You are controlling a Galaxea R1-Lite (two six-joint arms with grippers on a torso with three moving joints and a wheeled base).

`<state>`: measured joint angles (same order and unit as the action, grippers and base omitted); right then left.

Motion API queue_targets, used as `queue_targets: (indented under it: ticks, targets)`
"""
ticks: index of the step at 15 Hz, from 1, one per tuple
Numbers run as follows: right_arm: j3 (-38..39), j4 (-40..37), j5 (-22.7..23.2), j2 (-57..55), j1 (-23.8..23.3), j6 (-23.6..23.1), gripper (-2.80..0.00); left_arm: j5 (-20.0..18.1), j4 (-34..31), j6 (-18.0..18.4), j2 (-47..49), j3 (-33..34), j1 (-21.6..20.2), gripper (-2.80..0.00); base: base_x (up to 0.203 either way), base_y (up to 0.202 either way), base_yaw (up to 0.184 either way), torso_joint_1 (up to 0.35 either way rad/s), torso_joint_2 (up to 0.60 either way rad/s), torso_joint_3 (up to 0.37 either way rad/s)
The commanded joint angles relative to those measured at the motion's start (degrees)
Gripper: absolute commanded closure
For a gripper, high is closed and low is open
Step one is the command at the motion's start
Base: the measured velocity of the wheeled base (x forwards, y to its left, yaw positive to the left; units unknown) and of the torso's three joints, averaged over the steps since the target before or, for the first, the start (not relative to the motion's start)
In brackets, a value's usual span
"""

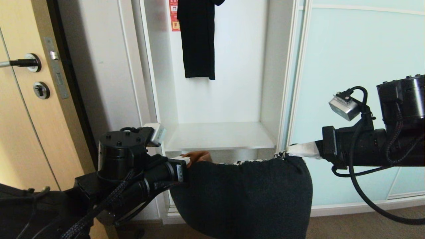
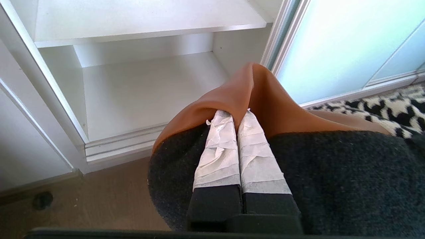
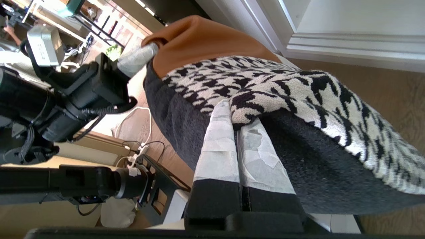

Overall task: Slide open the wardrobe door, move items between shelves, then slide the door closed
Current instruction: Place the pillow on the higher shelf

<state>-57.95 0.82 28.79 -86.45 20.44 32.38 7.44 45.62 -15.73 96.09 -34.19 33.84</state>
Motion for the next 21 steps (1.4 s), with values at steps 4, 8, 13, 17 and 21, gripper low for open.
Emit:
queue_targets:
  ticks: [4, 8, 13, 17, 21]
  targets:
    - [-4.08, -0.18, -0.23, -3.54, 0.91, 0.17, 0.00, -0.05, 0.26, -0.09, 0.07, -0.22, 0.00, 0.00, 0.000, 0.000, 0.000, 0.000, 0.00, 0.000]
    - [-5.58, -0.92, -0.14, -3.64, 1.79, 0.23, 0.00, 0.03, 0.29, -0.09, -0.20, -0.64, 0.08, 0.00, 0.000, 0.000, 0.000, 0.000, 0.00, 0.000]
    - [-6.04, -1.69, -0.15, -2.15, 3.20, 0.23, 0.00, 0.03, 0.34, 0.26, -0.81, -0.96, 0.08, 0.00, 0.181, 0.000, 0.000, 0.007, 0.00, 0.004]
    - [-6.21, -1.61, -0.17, -2.15, 4.08, 0.23, 0.00, -0.04, 0.29, 0.26, -0.72, -0.87, 0.07, 0.00, 0.194, 0.000, 0.000, 0.004, 0.00, 0.000]
    - [-6.41, -1.96, -0.23, -2.41, 4.16, 0.23, 0.00, -0.05, 0.35, 0.26, -0.67, -0.82, 0.00, 0.00, 0.195, 0.000, 0.001, 0.002, 0.00, 0.005]
